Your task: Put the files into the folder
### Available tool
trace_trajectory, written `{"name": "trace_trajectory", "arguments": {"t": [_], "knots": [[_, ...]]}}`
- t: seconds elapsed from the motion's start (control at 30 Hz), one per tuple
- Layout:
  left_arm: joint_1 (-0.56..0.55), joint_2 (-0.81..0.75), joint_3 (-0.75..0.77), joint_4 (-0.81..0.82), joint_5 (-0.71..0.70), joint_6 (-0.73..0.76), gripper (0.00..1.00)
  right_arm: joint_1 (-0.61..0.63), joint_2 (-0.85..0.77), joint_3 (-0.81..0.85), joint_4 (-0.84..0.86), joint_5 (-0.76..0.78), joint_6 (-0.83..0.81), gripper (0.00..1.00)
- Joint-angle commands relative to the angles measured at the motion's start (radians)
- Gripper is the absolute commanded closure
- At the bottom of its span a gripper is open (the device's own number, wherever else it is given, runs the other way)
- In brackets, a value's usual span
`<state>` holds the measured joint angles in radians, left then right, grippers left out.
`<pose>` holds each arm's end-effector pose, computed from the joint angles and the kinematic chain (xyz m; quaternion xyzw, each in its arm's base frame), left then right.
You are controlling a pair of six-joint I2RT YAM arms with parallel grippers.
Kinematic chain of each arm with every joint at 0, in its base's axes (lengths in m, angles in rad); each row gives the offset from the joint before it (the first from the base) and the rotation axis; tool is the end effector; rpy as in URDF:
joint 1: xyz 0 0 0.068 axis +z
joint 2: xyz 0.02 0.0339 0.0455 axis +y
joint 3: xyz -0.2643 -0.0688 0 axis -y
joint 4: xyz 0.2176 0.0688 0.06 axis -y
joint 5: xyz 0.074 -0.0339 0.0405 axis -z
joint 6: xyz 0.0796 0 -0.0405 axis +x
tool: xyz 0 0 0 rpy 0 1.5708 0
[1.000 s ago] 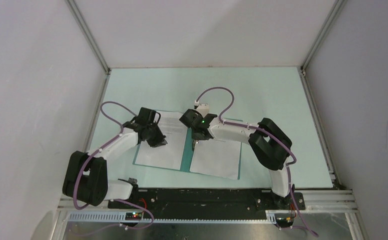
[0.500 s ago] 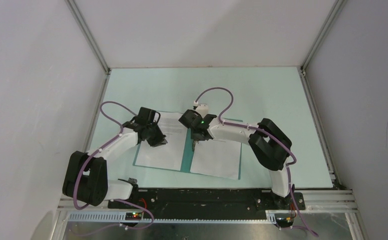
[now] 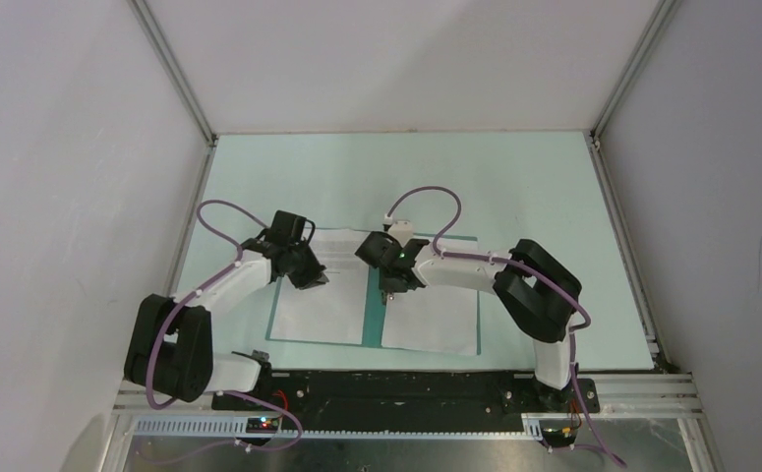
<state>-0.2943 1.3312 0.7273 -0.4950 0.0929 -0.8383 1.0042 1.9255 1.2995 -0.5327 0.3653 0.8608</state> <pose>0.2277 -0.0767 0.1596 -0.2505 0.9385 -0.1634 0.1728 0.2294 0.3076 0.1465 -0.0319 0.9628 0.0556 0.2627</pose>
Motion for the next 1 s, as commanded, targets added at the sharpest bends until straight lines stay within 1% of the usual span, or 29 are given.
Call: {"name": "trace_trajectory", "arguments": {"t": [0.0,0.17,0.23,0.37,0.53,0.7,0.83,0.9,0.97], "knots": [[0.012,0.003,0.019,0.019,0.016,-0.015,0.88,0.006,-0.055,-0.031,0.017,-0.001,0.022,0.94],[0.013,0.005,0.033,0.022,0.035,0.000,0.87,0.007,-0.078,-0.084,0.066,-0.005,0.019,0.87],[0.013,0.015,0.050,0.023,0.064,0.024,0.85,0.006,-0.086,-0.095,0.079,-0.007,0.010,0.85],[0.012,0.030,0.081,0.023,0.107,0.051,0.83,-0.002,-0.074,-0.103,0.096,-0.016,-0.009,0.90],[0.012,0.027,0.084,0.023,0.109,0.045,0.83,-0.026,-0.056,-0.135,0.147,-0.040,-0.052,0.92],[0.004,0.052,0.113,0.025,0.119,0.041,0.83,-0.070,-0.065,-0.205,0.269,-0.062,-0.164,0.96],[-0.031,0.121,0.184,0.028,0.124,0.032,0.81,-0.109,-0.070,-0.241,0.349,-0.086,-0.310,0.99],[-0.058,0.171,0.233,0.028,0.109,0.024,0.78,-0.120,-0.069,-0.242,0.369,-0.093,-0.388,1.00],[-0.083,0.231,0.313,0.025,0.077,0.029,0.75,-0.129,-0.070,-0.244,0.377,-0.097,-0.448,1.00]]}}
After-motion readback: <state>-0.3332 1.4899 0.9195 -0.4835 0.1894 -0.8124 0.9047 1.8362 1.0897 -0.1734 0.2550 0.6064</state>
